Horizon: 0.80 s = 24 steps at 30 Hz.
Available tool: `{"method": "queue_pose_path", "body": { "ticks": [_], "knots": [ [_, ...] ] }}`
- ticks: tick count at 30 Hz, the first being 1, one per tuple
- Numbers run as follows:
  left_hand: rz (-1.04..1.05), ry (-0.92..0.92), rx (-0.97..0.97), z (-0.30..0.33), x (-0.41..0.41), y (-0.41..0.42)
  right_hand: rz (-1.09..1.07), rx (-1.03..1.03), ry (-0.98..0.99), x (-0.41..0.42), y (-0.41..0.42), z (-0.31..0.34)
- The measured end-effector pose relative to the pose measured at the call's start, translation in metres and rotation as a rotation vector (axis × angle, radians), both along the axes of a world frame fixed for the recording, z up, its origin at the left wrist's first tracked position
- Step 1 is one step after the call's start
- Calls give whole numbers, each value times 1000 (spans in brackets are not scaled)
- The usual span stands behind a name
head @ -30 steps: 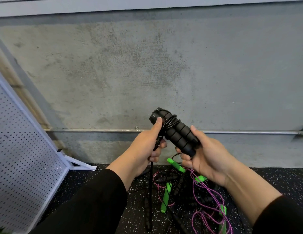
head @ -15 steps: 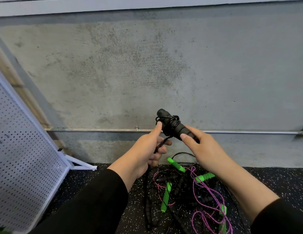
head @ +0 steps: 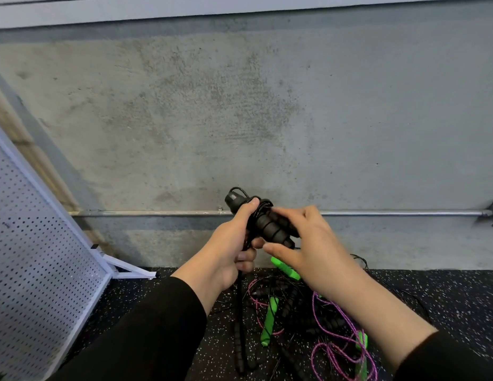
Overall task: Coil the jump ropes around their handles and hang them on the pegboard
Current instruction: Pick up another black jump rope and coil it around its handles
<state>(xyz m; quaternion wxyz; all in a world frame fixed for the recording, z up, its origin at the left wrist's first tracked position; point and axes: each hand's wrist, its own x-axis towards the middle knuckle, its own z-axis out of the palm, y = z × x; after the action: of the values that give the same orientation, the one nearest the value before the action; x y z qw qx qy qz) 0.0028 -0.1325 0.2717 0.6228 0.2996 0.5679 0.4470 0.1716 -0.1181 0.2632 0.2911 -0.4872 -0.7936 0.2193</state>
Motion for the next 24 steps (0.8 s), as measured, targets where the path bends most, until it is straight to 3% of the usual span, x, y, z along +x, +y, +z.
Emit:
{"method": "queue_pose_path", "body": {
  "ticks": [2, 5, 7, 9, 14, 20, 24],
  "knots": [
    [-7, -10, 33, 1, -1, 2, -53, -264, 306, 1, 1, 3],
    [-61, -19, 76, 1, -2, 3, -16, -844, 815, 3, 0, 9],
    [-84, -1, 87, 1, -2, 3, 40, -1051, 925, 7, -1, 10],
    [-98, 7, 94, 0, -2, 2, 54, -1134, 958, 9, -1, 12],
    [-109, 34, 87, 1, -4, 4, 77, -1184, 1056, 8, 0, 13],
    [-109, 197, 12, 6, -13, 2, -137, -890, 1057, 8, 7, 14],
    [-107, 174, 2, 9, -22, 2, -120, -787, 983, 14, 9, 17]
  ]
}}
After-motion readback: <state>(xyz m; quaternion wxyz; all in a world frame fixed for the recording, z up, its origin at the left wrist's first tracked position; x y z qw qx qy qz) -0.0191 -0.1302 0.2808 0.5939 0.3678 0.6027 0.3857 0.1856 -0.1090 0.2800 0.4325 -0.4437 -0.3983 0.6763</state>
